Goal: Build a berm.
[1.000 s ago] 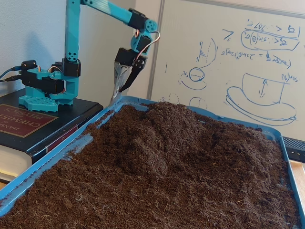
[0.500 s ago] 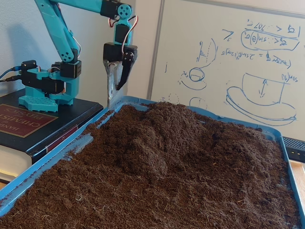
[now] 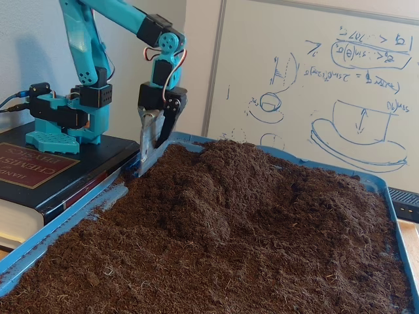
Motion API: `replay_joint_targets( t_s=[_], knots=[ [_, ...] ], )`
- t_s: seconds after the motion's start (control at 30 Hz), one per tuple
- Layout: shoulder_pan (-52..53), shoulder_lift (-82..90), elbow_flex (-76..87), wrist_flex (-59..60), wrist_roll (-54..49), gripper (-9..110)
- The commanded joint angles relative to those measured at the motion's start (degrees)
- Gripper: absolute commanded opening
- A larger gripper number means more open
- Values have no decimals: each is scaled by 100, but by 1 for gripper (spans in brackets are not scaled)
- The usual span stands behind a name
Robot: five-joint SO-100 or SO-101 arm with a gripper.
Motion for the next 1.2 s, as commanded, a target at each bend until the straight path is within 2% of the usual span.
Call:
replay_joint_targets(
  t_s=[0.0, 0.5, 0.83, 1.17],
  knots=[
    [79, -114, -35, -483, -62, 0],
    [-220, -1450, -132, -853, -70, 0],
    [-167, -2312, -809, -1811, -70, 0],
    [18, -3094, -1969, -1942, 18, 0]
  ],
)
